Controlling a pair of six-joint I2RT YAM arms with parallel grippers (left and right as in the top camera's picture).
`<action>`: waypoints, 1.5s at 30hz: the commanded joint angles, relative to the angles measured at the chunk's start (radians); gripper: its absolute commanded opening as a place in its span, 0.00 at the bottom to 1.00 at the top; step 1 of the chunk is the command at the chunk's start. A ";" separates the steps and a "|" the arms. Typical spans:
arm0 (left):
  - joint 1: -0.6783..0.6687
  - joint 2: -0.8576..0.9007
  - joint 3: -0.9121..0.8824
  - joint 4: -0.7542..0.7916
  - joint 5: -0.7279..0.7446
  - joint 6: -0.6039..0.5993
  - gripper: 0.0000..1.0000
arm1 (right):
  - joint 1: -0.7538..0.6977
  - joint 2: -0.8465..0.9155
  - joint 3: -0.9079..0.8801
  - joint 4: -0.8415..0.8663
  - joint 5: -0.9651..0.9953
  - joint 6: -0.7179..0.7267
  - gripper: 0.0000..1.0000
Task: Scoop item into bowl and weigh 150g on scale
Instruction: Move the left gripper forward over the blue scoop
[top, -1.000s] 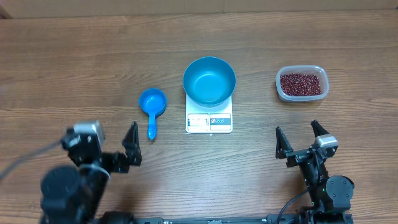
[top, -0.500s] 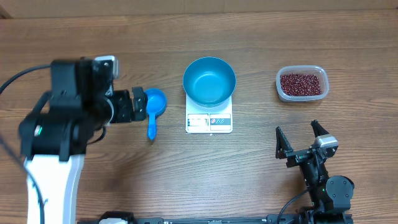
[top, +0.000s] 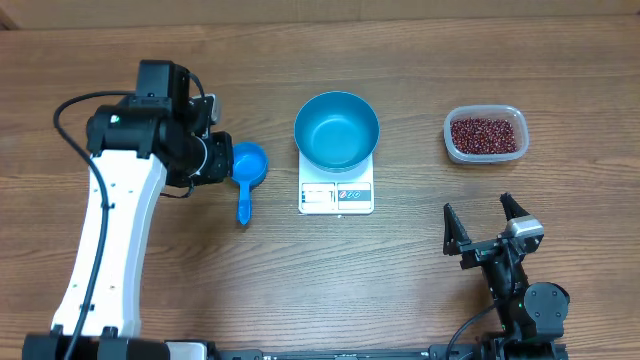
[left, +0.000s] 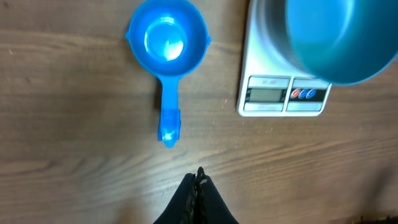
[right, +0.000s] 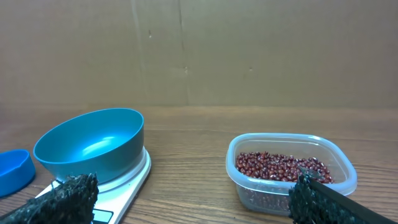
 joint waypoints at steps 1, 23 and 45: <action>0.005 0.045 0.025 -0.014 0.016 -0.002 0.11 | 0.003 -0.010 -0.011 0.005 0.002 0.000 1.00; 0.003 0.286 -0.092 0.082 -0.016 -0.026 0.79 | 0.003 -0.010 -0.011 0.005 0.002 0.000 1.00; -0.036 0.319 -0.281 0.343 -0.060 -0.032 0.60 | 0.003 -0.010 -0.011 0.005 0.002 0.000 1.00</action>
